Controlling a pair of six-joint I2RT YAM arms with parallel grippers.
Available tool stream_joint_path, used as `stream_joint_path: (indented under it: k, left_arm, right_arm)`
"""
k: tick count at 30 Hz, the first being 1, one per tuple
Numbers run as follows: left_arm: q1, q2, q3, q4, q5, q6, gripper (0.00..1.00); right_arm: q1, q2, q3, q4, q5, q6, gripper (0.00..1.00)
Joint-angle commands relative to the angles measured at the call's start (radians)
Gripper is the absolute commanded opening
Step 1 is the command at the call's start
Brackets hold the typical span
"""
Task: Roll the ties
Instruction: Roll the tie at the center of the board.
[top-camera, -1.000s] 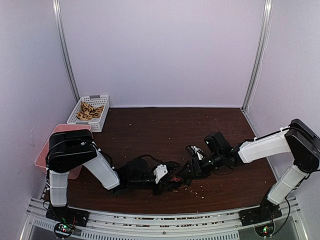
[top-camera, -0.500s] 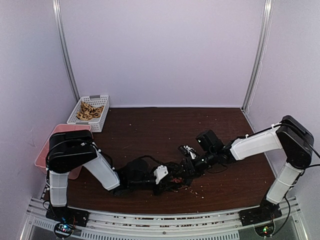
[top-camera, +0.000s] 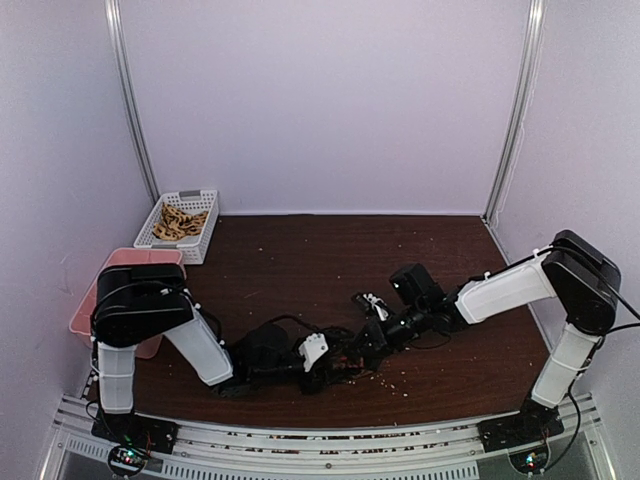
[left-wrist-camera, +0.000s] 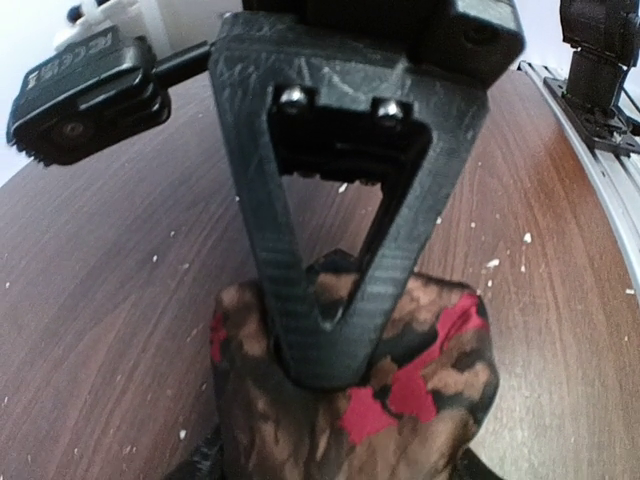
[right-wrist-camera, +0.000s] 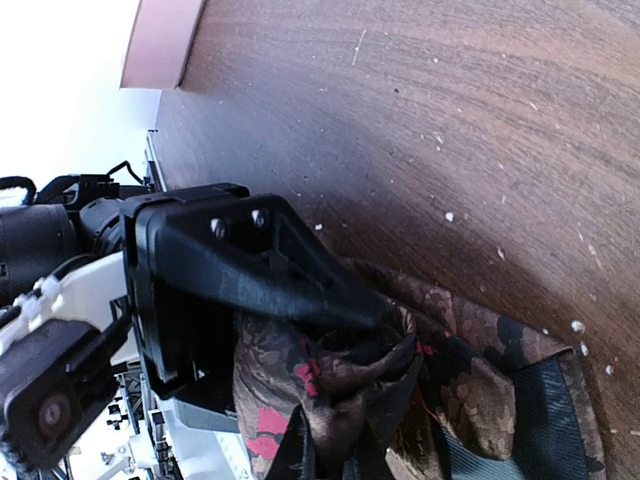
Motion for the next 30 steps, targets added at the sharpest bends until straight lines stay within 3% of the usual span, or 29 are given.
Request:
stream_joint_path:
  k: [1, 6, 10, 12, 15, 18, 25, 30]
  left_arm:
    - [-0.002, -0.030, -0.061, -0.046, -0.031, -0.022, 0.63]
    - [-0.003, -0.079, -0.062, -0.056, -0.028, -0.018, 0.84]
    - [-0.004, -0.109, -0.089, -0.026, -0.039, -0.025, 0.90]
    - [-0.004, -0.111, -0.122, 0.032, -0.055, -0.038, 0.98]
    - [-0.004, -0.099, -0.147, 0.084, -0.093, -0.057, 0.98]
    - [-0.006, -0.066, -0.103, 0.055, -0.079, -0.064, 0.98]
    - [-0.011, 0.060, -0.017, 0.156, -0.047, -0.133, 0.98]
    - [-0.012, 0.129, 0.033, 0.230, -0.034, -0.160, 0.85]
  right_arm:
    - [-0.006, 0.048, -0.048, -0.014, 0.075, -0.011, 0.00]
    - [-0.007, 0.049, -0.057, -0.010, 0.093, -0.017, 0.00]
    - [-0.009, 0.056, -0.059, -0.011, 0.099, -0.022, 0.00]
    - [-0.009, 0.062, -0.060, -0.009, 0.103, -0.023, 0.00]
    - [-0.011, 0.063, -0.064, -0.010, 0.112, -0.026, 0.00]
    - [-0.013, 0.075, -0.065, -0.007, 0.119, -0.034, 0.00]
    - [-0.040, 0.099, -0.094, 0.010, 0.127, -0.055, 0.00]
    - [-0.050, 0.119, -0.109, 0.032, 0.120, -0.064, 0.00]
